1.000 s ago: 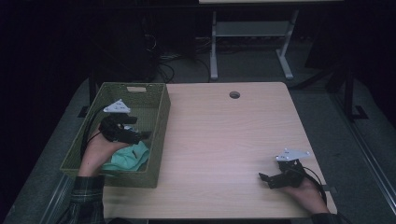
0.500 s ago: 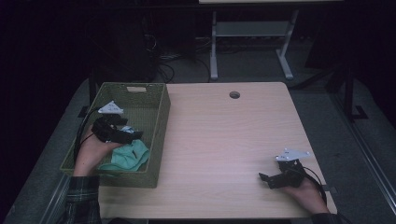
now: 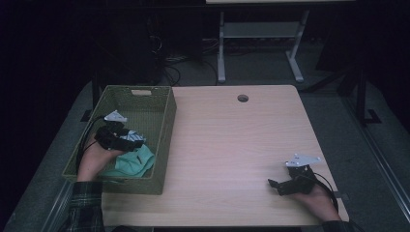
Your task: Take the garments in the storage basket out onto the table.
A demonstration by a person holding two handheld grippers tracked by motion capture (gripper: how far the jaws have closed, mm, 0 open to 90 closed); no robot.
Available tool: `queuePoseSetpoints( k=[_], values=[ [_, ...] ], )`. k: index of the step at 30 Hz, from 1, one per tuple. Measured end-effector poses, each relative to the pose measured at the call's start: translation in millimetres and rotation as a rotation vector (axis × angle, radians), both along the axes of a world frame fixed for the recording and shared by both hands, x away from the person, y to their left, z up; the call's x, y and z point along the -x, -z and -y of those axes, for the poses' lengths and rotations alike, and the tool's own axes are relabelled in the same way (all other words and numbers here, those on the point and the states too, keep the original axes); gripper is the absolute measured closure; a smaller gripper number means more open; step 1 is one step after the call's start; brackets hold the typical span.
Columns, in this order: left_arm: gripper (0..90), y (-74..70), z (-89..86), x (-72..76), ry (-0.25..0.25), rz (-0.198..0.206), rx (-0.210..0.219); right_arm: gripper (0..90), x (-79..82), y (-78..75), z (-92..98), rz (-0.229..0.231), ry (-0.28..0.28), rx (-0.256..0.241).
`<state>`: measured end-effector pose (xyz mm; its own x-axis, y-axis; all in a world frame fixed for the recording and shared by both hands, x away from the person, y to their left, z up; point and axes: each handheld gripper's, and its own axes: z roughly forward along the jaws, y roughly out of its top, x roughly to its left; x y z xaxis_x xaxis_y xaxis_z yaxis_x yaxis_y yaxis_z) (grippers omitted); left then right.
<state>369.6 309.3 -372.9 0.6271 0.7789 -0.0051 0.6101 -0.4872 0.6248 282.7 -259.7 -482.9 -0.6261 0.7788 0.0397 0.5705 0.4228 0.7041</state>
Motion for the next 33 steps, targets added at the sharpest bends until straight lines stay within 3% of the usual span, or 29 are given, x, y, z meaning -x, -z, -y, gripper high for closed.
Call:
queuePoseSetpoints(
  k=[19, 29, 33],
  values=[
    [22.5, 33.7, 14.2, -6.5, 0.08, -0.13, -0.049, 1.9, 0.0, 0.0, 0.0, 0.0, 0.0, 0.0],
    [22.4, 45.3, 15.5, -10.1, 0.075, -0.194, -0.087, 1.9, 0.0, 0.0, 0.0, 0.0, 0.0, 0.0],
    [22.4, 50.1, 18.4, -11.0, 0.077, -0.221, -0.121, 1.9, 0.1, 0.0, 0.0, 0.0, 0.0, 0.001]
  ],
)
